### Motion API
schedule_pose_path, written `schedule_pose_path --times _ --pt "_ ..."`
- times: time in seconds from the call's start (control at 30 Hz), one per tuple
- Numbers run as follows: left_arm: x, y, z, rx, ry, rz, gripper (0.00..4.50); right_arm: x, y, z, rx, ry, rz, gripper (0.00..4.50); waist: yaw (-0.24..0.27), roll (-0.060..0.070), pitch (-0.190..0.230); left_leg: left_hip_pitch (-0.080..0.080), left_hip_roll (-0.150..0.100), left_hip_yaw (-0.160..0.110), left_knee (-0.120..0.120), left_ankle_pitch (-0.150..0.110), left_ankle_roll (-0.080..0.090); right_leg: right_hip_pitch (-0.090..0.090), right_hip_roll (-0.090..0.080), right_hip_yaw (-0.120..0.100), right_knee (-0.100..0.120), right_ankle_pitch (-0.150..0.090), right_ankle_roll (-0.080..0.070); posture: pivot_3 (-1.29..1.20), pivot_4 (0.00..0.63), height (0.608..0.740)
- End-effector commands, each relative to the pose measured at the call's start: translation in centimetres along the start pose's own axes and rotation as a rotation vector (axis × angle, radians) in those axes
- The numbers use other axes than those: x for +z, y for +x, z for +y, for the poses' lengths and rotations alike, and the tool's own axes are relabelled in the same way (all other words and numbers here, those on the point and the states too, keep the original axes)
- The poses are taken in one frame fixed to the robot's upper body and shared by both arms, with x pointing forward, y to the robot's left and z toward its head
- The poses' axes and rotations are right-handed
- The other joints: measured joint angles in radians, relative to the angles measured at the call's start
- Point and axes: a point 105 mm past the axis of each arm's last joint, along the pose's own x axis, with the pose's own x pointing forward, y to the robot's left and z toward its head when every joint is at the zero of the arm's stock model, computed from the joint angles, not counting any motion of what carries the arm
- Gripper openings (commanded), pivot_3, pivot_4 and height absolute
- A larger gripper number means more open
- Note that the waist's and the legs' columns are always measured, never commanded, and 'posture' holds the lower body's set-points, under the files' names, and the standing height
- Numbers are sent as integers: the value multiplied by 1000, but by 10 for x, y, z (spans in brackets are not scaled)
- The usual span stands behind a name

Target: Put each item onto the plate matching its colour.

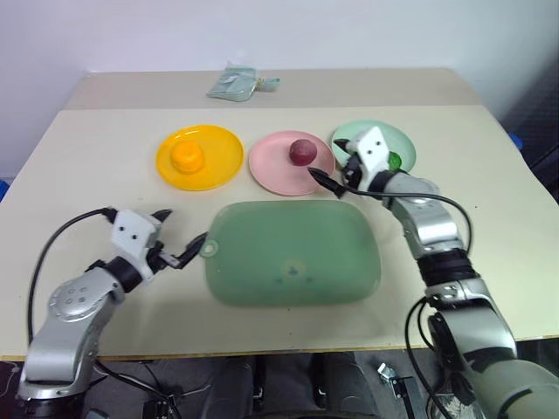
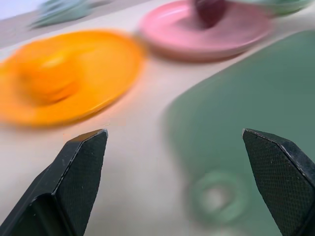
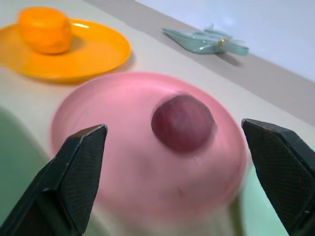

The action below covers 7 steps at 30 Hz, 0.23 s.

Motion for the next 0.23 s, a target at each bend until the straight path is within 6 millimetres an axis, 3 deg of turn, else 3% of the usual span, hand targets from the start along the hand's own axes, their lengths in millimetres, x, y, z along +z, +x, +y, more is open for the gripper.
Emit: schedule_pose_path --times 0.03,0.17,0.23 --pt "0 -28 30 117 45 11 4500 14 -41 -4 73 20 -42 4476 0 0 0 0 0 0 0 0 0 0 0 0 0 0 0 0 150 740" --pt "-5 -59 50 205 17 41 4500 -8 -92 -30 31 90 86 4476 4 0 0 0 0 0 0 0 1 1 -1 0 -1 0 0 0 150 740" --pt "-7 -68 54 223 0 49 4500 -16 -105 -36 19 100 131 4476 4 0 0 1 0 0 1 -1 1 1 -2 0 -1 0 0 0 150 740"
